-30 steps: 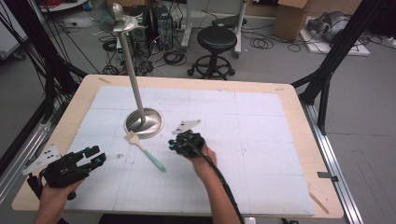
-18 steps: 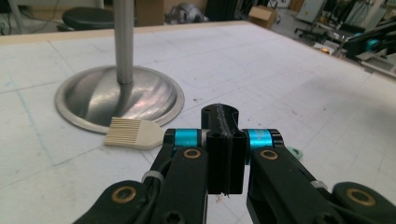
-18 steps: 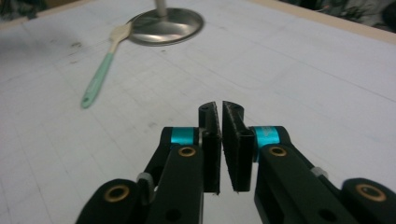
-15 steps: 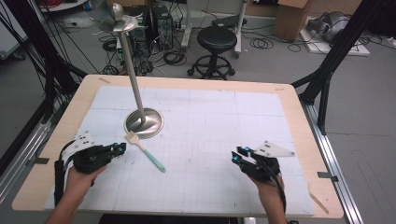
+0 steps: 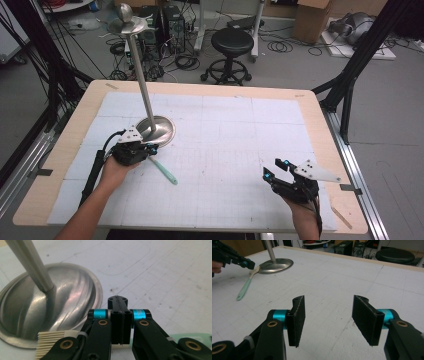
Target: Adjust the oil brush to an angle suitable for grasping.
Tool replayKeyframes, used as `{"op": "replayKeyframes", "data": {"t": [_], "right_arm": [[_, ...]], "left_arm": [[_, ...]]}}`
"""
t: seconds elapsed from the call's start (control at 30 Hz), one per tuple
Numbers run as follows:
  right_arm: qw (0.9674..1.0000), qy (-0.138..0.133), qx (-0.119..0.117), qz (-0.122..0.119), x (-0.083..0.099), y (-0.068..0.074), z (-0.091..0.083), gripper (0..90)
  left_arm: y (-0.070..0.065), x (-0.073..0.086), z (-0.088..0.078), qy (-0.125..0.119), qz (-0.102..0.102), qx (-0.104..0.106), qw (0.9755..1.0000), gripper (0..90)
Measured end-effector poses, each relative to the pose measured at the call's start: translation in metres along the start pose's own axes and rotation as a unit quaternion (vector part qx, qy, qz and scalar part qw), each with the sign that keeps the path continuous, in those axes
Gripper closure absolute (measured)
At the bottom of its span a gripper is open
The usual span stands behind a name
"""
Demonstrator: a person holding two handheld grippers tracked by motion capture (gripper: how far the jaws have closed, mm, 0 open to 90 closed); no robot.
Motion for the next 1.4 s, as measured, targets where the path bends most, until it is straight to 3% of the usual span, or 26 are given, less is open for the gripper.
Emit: {"op": "replayKeyframes", "data": {"t": [0.1,0.2,0.37,0.6,0.7,0.73,0.93,1.23,1.33,1.4], "right_arm": [[1.0000,-0.002,0.000,0.001,-0.001,0.000,0.000,43.8],[1.0000,-0.002,0.001,0.003,0.000,-0.001,-0.001,43.8],[1.0000,-0.004,0.004,0.005,-0.001,-0.001,-0.002,43.8],[0.9999,-0.006,0.008,0.007,-0.001,-0.002,-0.004,43.5],[0.9999,-0.009,0.010,0.007,-0.001,-0.003,-0.004,43.5],[0.9999,-0.009,0.010,0.007,-0.001,-0.003,-0.004,43.5],[0.9999,-0.007,0.007,0.006,-0.001,-0.001,-0.003,43.5],[0.9999,-0.002,0.008,0.009,0.000,0.000,-0.002,43.5],[0.9999,-0.001,0.009,0.007,0.001,-0.001,-0.002,43.5],[0.9999,0.000,0.009,0.008,0.001,-0.001,-0.001,43.5]], "left_arm": [[0.004,0.011,0.004,0.033,0.005,-0.003,0.9994,89.6],[0.008,0.015,0.004,0.050,0.017,-0.015,0.9985,89.6],[0.009,0.019,0.002,0.061,0.027,-0.014,0.9977,89.5],[0.005,0.027,-0.010,0.082,0.018,-0.009,0.9964,89.6],[0.000,0.030,-0.017,0.093,0.036,-0.007,0.9950,89.6],[-0.001,0.031,-0.019,0.091,0.041,-0.006,0.9950,89.6],[-0.006,0.044,-0.035,0.055,0.012,-0.005,0.9984,89.7],[-0.015,0.060,-0.058,0.042,-0.002,-0.016,0.9990,89.7],[-0.023,0.058,-0.071,0.013,-0.005,-0.022,0.9997,89.6],[-0.035,0.054,-0.079,-0.008,0.003,-0.009,0.9999,89.6]]}}
Point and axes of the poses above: each handheld gripper's, and its own axes: z roughly forward along the jaws, x roughly out of its underside, y roughly to its left, the point moved 8 cm from there along z, roughly forward along the jaws, and after that the axes turned 5 degrees about z, right-handed, at the moved point
